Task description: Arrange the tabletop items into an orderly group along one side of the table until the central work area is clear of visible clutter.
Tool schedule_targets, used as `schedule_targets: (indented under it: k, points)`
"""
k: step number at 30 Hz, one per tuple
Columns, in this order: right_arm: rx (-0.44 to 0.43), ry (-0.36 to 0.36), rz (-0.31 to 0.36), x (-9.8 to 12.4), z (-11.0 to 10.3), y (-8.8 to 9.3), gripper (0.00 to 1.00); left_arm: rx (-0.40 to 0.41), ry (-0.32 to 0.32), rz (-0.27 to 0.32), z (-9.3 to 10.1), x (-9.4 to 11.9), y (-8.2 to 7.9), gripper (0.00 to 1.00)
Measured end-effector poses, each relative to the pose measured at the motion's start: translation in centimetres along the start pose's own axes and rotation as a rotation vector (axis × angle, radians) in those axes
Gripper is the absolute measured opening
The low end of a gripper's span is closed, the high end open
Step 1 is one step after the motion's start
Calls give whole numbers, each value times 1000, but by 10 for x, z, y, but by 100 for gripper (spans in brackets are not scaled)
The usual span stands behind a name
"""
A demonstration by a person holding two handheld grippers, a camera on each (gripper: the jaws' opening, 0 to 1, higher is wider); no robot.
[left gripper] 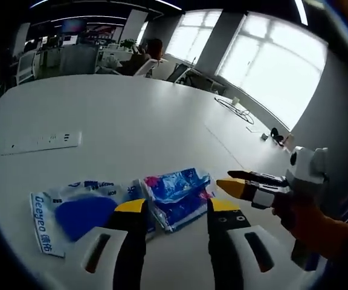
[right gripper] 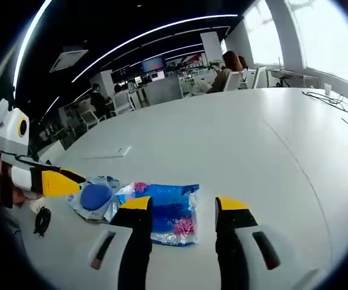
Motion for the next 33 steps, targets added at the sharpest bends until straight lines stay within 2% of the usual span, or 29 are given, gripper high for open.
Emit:
schedule_targets:
  k: [6,21,27,33]
  points:
    - [12,-10,14,4,-12,-6,42,-8,31,2,-3,8,-1,53]
    - [49,-41,5,13,-53,-15,47,-30,82,20,-29,45,-6,64]
    - [65,-67,0,11,-78,-16,48,-34,106,26,-47,65,-5,67]
    - [75,-87,0,7,-100,-16,49,-25,104,36,-69,85,-3,68]
Point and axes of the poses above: the point that each gripper's makers call its tool centre point, and the gripper's own axes: x roughly backward along the fingers, z roughly to its right, y roughly out of its underside, the point moved 7 cm from there along x, roughly backward along the fingers, and after that the axes turned 15 degrees about -y, right-handed, at the moved point
